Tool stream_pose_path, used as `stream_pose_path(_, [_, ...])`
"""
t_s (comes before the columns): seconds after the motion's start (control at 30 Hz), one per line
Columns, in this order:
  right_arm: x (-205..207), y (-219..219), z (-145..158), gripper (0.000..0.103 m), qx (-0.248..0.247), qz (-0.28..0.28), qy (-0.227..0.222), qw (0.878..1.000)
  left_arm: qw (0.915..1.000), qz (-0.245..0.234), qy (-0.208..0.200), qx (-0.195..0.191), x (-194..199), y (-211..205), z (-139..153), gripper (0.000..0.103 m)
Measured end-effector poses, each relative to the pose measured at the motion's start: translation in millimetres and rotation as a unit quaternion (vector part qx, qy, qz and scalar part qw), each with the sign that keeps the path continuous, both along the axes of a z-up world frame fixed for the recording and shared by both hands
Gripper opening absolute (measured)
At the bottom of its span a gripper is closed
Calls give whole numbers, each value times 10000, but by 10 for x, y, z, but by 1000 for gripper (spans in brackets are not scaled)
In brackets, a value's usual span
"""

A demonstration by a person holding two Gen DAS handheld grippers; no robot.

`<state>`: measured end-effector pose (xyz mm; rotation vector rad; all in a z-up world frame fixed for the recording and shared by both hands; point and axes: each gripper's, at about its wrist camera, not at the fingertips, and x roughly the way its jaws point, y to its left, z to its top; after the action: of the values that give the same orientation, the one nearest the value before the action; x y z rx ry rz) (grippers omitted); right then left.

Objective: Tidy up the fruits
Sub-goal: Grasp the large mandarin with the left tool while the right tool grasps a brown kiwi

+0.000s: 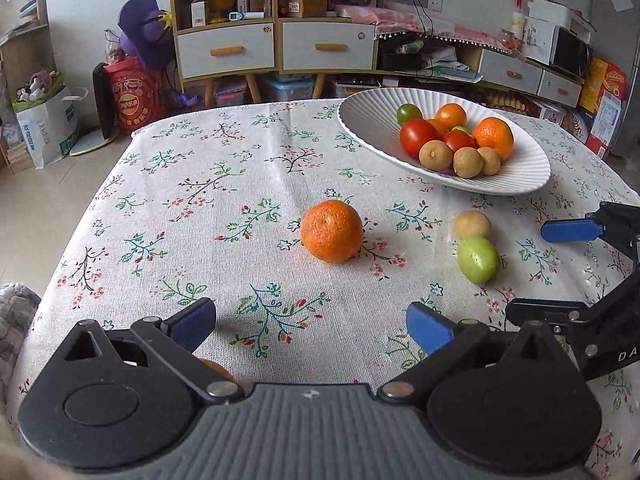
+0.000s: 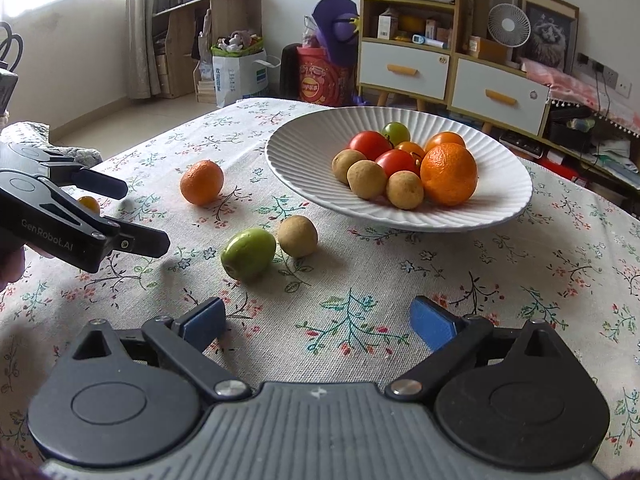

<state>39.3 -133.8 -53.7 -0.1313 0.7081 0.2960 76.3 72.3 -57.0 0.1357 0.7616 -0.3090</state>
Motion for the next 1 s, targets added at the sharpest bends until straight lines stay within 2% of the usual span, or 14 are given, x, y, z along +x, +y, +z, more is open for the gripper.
stream_pose_path(0.13, [35,9,12,94,22,10,-79,10000,9999,-81,-71,45,-7,-18,-34,100])
stream_pose_path(0.4, [136,48,39,69,99,89,-158,9998,9999,-73,-109,10,28,-30,-43,100])
stream_pose_path(0.7, [189,111,46,55,98,210,-184,9996,9995,20,-294,85,119,-56,-39,100])
stream_pose_path(0.87, [221,117,53,50,93,165,-197,9996,9994,20,-323,-85,199,-64,-34,92])
stream_pose_path(1.0, [235,131,57,47,80,169,-209,9996,9994,-61,-318,-145,251,-123,-4,80])
